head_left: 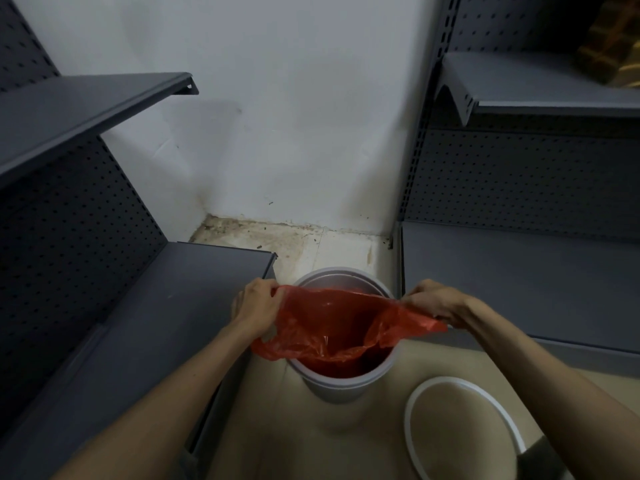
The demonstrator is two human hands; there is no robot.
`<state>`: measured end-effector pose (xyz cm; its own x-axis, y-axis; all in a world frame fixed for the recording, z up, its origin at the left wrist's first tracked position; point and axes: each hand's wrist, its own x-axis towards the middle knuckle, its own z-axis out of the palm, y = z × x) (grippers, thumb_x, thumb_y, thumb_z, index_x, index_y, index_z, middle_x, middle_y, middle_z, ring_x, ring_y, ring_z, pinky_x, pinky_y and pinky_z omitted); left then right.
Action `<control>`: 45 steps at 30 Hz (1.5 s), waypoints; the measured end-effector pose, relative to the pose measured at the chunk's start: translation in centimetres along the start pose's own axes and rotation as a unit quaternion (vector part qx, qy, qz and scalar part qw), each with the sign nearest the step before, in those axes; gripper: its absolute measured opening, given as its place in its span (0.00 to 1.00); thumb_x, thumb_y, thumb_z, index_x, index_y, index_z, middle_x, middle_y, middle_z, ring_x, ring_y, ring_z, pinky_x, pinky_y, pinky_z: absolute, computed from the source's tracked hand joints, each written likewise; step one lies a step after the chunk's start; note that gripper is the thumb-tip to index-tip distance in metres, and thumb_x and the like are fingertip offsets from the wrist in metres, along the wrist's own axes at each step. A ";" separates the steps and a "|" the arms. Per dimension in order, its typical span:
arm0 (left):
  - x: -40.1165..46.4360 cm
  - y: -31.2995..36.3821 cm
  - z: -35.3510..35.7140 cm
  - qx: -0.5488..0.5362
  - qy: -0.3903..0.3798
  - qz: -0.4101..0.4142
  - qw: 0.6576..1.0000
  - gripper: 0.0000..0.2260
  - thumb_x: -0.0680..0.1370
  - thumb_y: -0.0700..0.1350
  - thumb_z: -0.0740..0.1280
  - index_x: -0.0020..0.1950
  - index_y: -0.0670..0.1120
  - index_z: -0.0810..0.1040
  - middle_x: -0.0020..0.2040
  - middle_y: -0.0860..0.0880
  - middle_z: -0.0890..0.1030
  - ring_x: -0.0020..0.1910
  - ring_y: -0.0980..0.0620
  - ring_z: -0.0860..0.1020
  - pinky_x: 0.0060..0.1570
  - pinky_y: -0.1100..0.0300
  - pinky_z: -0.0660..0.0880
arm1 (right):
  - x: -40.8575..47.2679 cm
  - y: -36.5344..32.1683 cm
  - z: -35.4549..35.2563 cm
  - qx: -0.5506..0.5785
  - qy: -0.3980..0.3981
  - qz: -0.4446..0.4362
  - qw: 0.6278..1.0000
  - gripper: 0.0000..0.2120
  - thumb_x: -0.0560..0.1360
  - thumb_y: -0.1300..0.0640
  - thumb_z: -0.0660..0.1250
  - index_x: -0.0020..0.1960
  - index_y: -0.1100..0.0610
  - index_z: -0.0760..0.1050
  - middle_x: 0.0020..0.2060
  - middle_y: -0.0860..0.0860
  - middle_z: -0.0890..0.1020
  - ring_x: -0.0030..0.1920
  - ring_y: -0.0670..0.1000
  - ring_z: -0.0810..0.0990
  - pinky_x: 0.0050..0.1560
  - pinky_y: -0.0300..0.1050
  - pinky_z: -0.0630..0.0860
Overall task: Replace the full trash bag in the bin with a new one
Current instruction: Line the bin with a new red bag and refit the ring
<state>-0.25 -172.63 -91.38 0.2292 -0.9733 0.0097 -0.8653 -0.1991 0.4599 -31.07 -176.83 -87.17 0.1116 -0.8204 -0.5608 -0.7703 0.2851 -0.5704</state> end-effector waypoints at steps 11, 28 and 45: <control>1.2 1.0 1.5 0.025 0.013 0.010 1.000 0.14 0.82 0.51 0.59 0.47 0.48 0.82 0.43 0.49 0.83 0.42 0.48 0.80 0.42 0.53 0.78 | 3.8 0.6 1.7 0.011 0.190 0.019 0.981 0.08 0.74 0.57 0.66 0.40 0.55 0.83 0.38 0.54 0.85 0.41 0.57 0.85 0.49 0.56 0.82; 5.4 -1.1 3.9 -0.021 0.013 -0.043 0.999 0.12 0.81 0.51 0.61 0.52 0.51 0.84 0.47 0.49 0.84 0.47 0.46 0.81 0.46 0.53 0.77 | 7.3 4.1 0.2 0.215 0.074 -0.204 0.952 0.10 0.74 0.59 0.72 0.40 0.66 0.82 0.29 0.52 0.82 0.28 0.44 0.78 0.30 0.34 0.74; 7.7 -1.7 5.8 0.006 0.010 -0.047 0.999 0.12 0.81 0.53 0.63 0.52 0.50 0.85 0.46 0.48 0.85 0.46 0.46 0.81 0.42 0.57 0.71 | 10.6 4.0 0.5 0.107 0.177 -0.209 0.956 0.17 0.77 0.51 0.69 0.33 0.59 0.81 0.27 0.54 0.82 0.25 0.46 0.77 0.30 0.43 0.76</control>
<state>0.44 -180.42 -97.24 0.3187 -0.9477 -0.0150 -0.8448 -0.2912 0.4489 -32.64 -184.15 -95.67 0.1332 -0.9903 -0.0400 -0.5543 -0.0410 -0.8313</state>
